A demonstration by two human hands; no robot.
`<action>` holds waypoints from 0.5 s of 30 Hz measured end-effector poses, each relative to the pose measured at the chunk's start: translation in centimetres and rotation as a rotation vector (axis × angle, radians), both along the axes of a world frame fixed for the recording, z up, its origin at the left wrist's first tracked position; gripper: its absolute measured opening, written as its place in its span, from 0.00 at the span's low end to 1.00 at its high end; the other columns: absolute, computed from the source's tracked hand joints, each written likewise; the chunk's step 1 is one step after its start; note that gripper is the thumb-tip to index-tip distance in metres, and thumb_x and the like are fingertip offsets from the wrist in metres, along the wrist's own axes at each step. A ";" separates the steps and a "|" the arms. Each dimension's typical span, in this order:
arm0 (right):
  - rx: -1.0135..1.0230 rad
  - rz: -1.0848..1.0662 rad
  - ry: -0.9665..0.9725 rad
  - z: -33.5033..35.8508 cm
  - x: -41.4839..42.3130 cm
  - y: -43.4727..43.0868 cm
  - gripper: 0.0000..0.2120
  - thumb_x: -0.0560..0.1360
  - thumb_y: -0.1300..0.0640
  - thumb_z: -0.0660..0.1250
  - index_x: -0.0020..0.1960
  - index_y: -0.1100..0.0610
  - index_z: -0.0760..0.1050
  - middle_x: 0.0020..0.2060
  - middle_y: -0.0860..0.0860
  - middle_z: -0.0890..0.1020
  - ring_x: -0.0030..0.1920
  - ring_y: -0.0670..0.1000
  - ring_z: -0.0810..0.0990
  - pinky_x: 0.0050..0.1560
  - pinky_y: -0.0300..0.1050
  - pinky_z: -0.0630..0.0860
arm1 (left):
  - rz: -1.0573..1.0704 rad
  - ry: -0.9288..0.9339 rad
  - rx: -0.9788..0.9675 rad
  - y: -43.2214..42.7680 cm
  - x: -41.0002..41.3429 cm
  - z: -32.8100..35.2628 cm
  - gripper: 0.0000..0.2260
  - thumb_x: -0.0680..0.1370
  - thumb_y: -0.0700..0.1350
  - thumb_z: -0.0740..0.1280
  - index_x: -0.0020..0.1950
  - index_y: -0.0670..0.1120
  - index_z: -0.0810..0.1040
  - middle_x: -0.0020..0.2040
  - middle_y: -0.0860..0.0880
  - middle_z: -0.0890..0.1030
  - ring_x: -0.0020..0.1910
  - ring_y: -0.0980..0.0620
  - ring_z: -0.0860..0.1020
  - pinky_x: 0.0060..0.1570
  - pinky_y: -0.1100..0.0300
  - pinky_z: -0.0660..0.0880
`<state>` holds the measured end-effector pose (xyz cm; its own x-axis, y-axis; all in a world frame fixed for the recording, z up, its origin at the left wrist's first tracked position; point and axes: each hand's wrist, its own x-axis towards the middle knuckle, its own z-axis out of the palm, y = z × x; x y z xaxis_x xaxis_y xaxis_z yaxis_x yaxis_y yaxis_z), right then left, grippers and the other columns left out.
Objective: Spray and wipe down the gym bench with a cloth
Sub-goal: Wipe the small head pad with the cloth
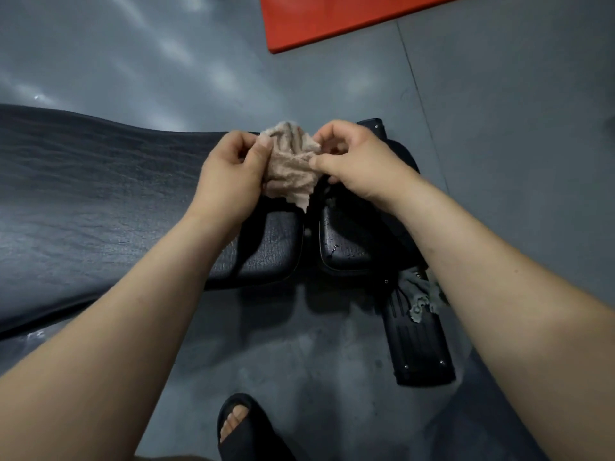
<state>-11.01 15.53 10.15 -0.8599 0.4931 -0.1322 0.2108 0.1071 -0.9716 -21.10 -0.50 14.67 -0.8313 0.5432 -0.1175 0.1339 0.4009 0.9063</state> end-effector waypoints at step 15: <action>0.129 0.004 0.071 0.0 -0.3 1.0 0.08 0.71 0.48 0.75 0.45 0.49 0.78 0.48 0.51 0.80 0.45 0.45 0.80 0.53 0.44 0.77 | 0.002 -0.138 0.072 2.5 0.3 -0.3 0.11 0.80 0.55 0.67 0.44 0.48 0.77 0.42 0.43 0.81 0.42 0.45 0.79 0.52 0.36 0.79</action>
<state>-11.32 16.54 10.18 -0.8666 0.4990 -0.0066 0.1413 0.2328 -0.9622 -20.79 1.97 14.37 -0.8113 0.5525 -0.1913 0.0056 0.3346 0.9424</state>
